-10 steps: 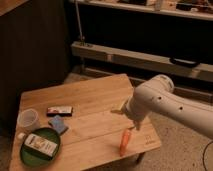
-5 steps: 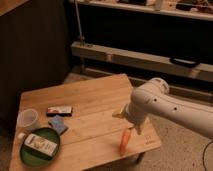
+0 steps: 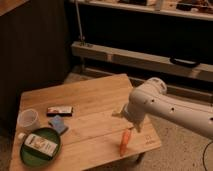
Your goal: Place the pepper in the ceramic cup
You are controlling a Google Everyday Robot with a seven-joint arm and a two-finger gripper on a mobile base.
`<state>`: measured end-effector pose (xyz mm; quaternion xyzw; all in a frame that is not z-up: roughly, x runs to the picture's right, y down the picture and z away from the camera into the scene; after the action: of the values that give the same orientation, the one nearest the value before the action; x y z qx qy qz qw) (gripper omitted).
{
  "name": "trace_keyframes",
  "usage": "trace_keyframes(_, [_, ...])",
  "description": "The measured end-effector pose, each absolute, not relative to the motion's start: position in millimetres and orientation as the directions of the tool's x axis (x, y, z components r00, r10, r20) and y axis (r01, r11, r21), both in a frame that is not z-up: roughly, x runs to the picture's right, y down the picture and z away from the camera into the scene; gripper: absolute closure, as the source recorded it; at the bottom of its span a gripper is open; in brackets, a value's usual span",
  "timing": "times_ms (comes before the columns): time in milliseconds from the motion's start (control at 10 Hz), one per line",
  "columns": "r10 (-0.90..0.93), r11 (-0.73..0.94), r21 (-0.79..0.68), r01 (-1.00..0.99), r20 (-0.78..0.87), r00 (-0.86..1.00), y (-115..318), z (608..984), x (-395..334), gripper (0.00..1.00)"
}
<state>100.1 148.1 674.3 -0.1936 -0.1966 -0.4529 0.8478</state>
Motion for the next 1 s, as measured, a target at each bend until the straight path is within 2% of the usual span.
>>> trace_keyframes(500, [-0.704,0.488,-0.120,0.865,0.531,0.471,174,683,139,0.20])
trace_keyframes(1000, [-0.671,0.442,-0.086,0.893,0.629,0.393,203,707,121,0.20])
